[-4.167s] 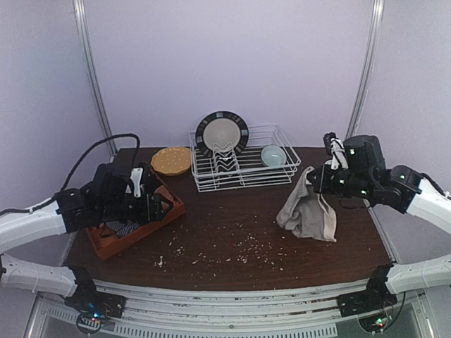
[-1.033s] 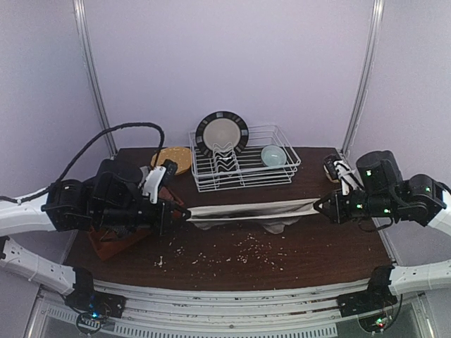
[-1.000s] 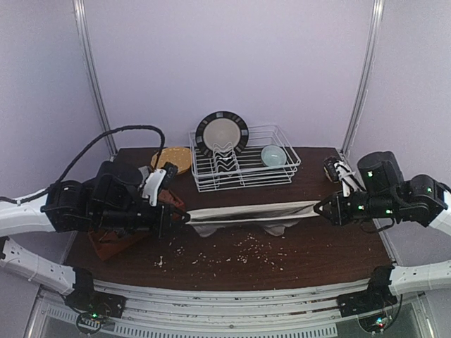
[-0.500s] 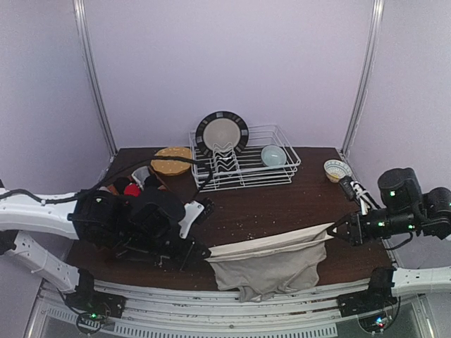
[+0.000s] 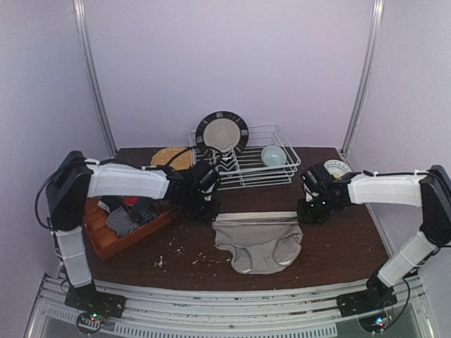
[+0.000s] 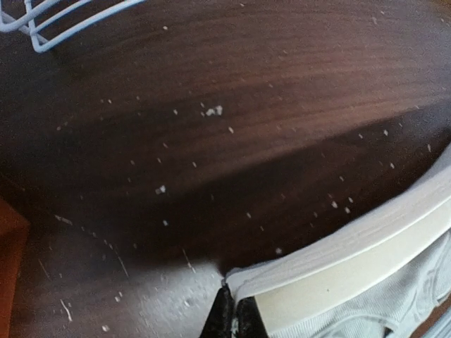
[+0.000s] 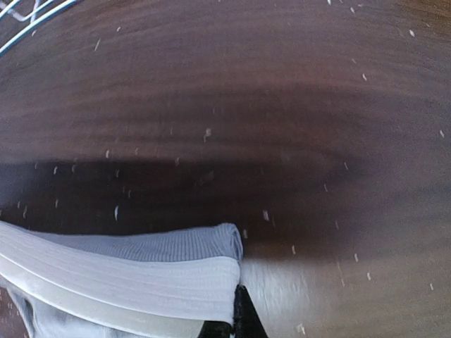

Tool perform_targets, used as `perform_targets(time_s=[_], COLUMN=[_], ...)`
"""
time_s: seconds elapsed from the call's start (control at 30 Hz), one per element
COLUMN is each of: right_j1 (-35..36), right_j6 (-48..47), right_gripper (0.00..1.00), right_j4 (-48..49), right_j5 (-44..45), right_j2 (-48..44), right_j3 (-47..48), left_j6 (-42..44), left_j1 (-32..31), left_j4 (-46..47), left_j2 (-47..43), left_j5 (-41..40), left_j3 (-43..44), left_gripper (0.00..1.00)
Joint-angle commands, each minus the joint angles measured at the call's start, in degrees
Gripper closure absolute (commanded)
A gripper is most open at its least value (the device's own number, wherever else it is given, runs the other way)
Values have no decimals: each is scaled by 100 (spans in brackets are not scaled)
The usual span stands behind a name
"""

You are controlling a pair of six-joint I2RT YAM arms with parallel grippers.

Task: Roll the underwear
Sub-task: Flatten out the underwear at the center of the board, then move the underwear to the center of the board.

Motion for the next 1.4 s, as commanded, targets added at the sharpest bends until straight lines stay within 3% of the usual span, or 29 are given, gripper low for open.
perform_targets(time_s=[0.0, 0.1, 0.13, 0.2, 0.3, 0.33, 0.37, 0.47, 0.57, 0.67, 0.8, 0.93, 1.03, 1.2, 1.37], right_j1=[-183, -230, -246, -245, -185, -130, -41, 456, 960, 1320, 1027, 902, 1061, 1548, 1958], right_j6=[49, 46, 35, -9, -117, -178, -224, -410, -346, -194, 205, -120, -299, -448, -345], right_gripper=[100, 98, 85, 60, 34, 22, 14, 11, 23, 33, 30, 34, 37, 47, 60], right_j4=[487, 329, 242, 48, 92, 64, -6, 11, 396, 594, 988, 1397, 961, 1199, 1291], right_j5=[531, 642, 677, 791, 852, 878, 925, 745, 111, 193, 466, -89, -14, 74, 510], right_j2=[489, 914, 1047, 1126, 647, 428, 190, -308, -274, 118, 274, -64, -7, -202, 285], right_j3=[540, 1047, 1219, 1458, 1276, 1196, 1131, 928, 730, 743, 438, 117, 140, -424, -454], left_j6=[286, 392, 409, 464, 546, 582, 656, 746, 647, 416, 183, 109, 145, 382, 391], left_j1=[357, 545, 606, 674, 668, 658, 602, 333, 62, -105, -174, -195, -211, -551, -815], left_j4=[-520, -615, -632, -678, -619, -563, -508, -393, -88, 136, 471, 739, 1038, 1256, 1429], left_j2=[398, 577, 626, 662, 399, 243, 49, -536, -880, -966, -1036, -1117, -1010, -453, 192], left_j5=[-324, -362, -363, -392, -358, -269, -236, -319, -227, -181, -39, 46, 340, 490, 246], left_j3=[710, 1050, 1153, 1277, 1167, 1060, 937, 542, 121, -185, -617, -988, -1133, -824, -451], left_gripper=[100, 100, 94, 66, 34, 12, 4, 2, 4, 10, 14, 16, 20, 23, 42])
